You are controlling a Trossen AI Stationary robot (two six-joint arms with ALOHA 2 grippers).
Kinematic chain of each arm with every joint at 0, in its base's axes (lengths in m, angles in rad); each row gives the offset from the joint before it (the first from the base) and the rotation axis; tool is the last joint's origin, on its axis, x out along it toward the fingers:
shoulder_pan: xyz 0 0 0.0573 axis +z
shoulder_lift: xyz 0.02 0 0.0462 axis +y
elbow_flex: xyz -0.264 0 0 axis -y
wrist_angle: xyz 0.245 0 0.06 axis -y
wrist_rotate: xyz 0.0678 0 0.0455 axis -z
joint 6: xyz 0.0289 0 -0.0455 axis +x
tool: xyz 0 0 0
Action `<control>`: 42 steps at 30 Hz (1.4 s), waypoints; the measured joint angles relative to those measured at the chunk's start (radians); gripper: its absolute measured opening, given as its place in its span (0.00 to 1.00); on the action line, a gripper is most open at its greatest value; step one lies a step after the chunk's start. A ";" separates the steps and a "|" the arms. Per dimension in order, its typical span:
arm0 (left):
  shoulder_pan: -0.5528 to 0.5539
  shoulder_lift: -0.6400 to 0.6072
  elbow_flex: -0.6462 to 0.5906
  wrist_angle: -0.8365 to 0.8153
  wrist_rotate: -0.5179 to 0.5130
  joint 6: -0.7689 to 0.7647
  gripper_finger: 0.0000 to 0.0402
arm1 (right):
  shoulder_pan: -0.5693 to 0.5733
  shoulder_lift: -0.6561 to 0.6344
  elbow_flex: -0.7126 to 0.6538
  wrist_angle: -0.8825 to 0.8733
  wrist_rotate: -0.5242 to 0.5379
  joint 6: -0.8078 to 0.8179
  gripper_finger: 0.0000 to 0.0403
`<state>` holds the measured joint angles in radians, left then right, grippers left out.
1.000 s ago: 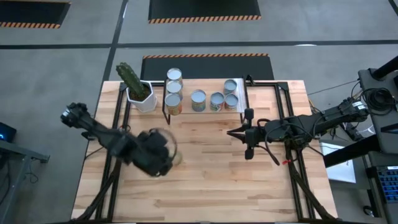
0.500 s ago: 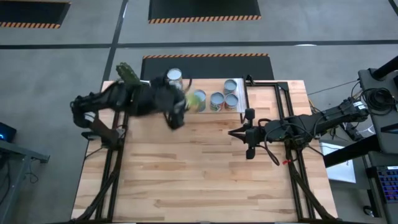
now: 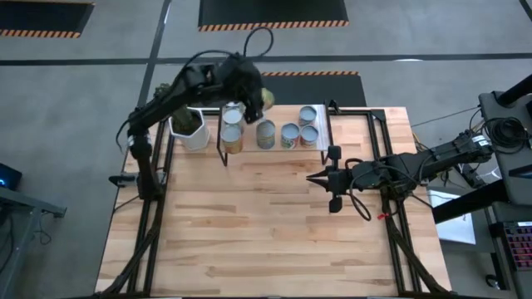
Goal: Pick and place cans onto a shelf
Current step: Put the large canned oranges on the shelf
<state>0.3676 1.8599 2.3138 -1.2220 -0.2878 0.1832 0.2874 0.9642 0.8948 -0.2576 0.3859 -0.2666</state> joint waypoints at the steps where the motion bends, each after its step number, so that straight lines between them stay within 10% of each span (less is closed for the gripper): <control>1: 0.022 0.014 0.000 0.008 0.017 0.003 0.77 | 0.000 0.000 0.000 -0.001 0.000 0.006 0.03; 42: 0.130 0.227 -0.002 -0.012 0.090 0.000 0.82 | 0.000 0.000 -0.001 -0.050 0.001 0.058 0.03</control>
<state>0.4973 2.0872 2.3123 -1.2339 -0.1982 0.1829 0.2874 0.9642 0.8936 -0.3075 0.3866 -0.2085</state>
